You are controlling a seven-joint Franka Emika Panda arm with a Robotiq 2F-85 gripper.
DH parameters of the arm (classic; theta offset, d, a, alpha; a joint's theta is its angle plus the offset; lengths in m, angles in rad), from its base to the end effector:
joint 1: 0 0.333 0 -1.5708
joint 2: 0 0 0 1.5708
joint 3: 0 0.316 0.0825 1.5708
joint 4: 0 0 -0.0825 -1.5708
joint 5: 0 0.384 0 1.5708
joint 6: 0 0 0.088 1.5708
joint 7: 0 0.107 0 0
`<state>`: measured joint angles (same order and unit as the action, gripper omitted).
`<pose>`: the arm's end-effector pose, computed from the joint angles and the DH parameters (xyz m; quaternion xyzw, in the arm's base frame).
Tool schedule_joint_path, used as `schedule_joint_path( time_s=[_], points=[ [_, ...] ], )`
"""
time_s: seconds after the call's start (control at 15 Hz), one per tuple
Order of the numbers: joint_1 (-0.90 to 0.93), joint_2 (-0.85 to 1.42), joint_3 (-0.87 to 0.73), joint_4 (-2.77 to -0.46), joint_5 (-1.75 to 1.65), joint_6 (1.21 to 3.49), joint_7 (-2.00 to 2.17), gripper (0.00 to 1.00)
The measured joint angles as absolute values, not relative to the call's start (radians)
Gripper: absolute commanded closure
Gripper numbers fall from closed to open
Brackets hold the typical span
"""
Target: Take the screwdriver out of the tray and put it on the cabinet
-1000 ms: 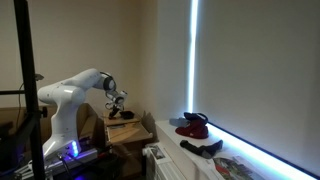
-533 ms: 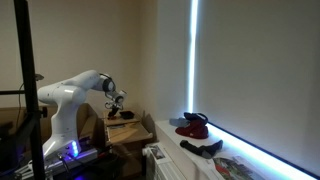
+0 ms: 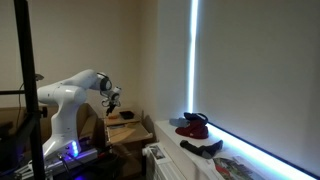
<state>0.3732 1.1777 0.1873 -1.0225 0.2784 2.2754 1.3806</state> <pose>0.6856 0.3747 0.1283 -0.8317 0.5191 0.1337 0.1447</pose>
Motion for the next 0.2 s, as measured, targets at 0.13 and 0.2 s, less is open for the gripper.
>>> schedule_joint_path(
  time_s=[0.13,0.2],
  points=[
    [0.377,1.159,0.187,-1.025,0.277,2.331,1.381,0.0],
    [0.374,1.152,0.187,-1.026,0.28,2.369,1.381,0.0]
  ],
)
